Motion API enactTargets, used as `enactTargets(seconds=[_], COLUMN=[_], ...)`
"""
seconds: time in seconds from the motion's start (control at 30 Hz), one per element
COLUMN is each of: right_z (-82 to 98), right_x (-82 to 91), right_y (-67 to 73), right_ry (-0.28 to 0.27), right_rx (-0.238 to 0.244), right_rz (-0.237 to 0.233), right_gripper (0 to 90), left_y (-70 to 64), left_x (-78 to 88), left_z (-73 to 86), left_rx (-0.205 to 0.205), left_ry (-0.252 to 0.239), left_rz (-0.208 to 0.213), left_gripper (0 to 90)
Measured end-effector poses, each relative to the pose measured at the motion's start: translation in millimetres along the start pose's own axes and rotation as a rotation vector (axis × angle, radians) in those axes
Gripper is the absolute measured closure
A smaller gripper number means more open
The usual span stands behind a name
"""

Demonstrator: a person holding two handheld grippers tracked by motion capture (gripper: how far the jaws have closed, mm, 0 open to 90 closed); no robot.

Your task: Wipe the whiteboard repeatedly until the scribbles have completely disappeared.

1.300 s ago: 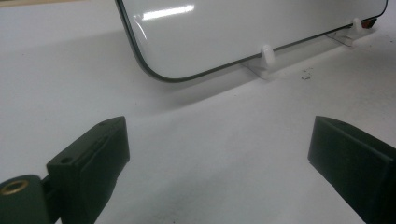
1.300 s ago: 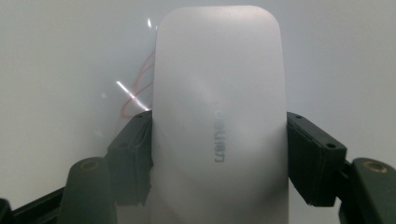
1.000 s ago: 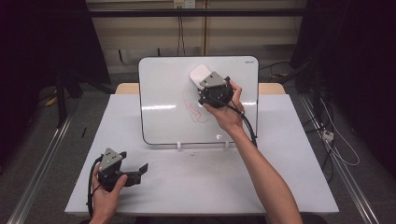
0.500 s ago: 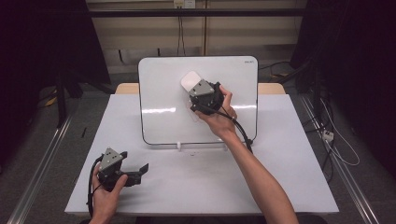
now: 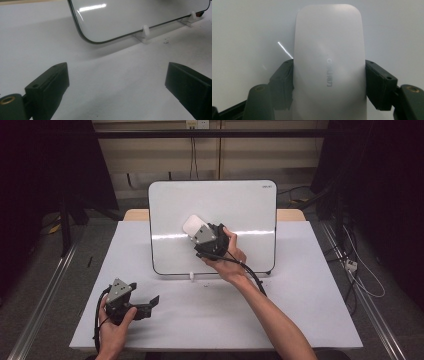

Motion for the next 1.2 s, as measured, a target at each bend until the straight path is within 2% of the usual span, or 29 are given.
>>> enactTargets(seconds=[0.1, 0.43, 0.57, 0.67, 0.7, 0.77, 0.97, 1.2], right_z=[-3.6, -23.0, -27.7, -26.9, -26.4, -23.8, -16.4, -6.9], right_x=[0.1, -0.5, 0.1, 0.5, 0.5, -0.2, -2.6, -4.0], right_y=[-10.5, -62.3, -78.2, -75.1, -73.8, -68.3, -33.9, -0.7], right_ry=[-0.002, 0.002, -0.004, -0.013, -0.014, -0.006, 0.004, -0.018], right_rx=[-0.028, -0.164, -0.206, -0.191, -0.197, -0.175, -0.08, -0.063], right_rz=[0.017, 0.098, 0.112, 0.132, 0.129, 0.118, 0.069, 0.036], right_gripper=[31.5, 31.5, 31.5, 31.5, 31.5, 31.5, 31.4, 31.5], left_y=[0.5, 1.4, 1.9, 1.7, 1.4, 0.9, -0.2, -0.4], left_x=[0.8, 2.1, 2.0, 1.7, 1.7, 1.6, 0.3, -1.3], left_z=[0.4, 0.5, 0.8, 0.7, 0.5, 0.2, -0.3, -0.2], left_rx=[0.001, 0.009, 0.014, 0.017, 0.014, 0.009, 0.007, 0.006], left_ry=[0.002, -0.003, -0.008, -0.005, -0.004, -0.005, -0.002, 0.003], left_rz=[-0.004, -0.005, -0.003, -0.005, -0.005, -0.002, -0.002, -0.001], left_gripper=[5.3, 5.2, 5.1, 5.0, 5.0, 5.0, 5.1, 5.0])
Point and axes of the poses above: each handheld gripper's, and its own axes: x roughly backward along the jaws, z roughly out of its underside, y roughly to its left, the point moved 2 cm from there along -x, roughly forward along the jaws, and after that the axes turned 11 degrees about -x, right-handed, at the moved point
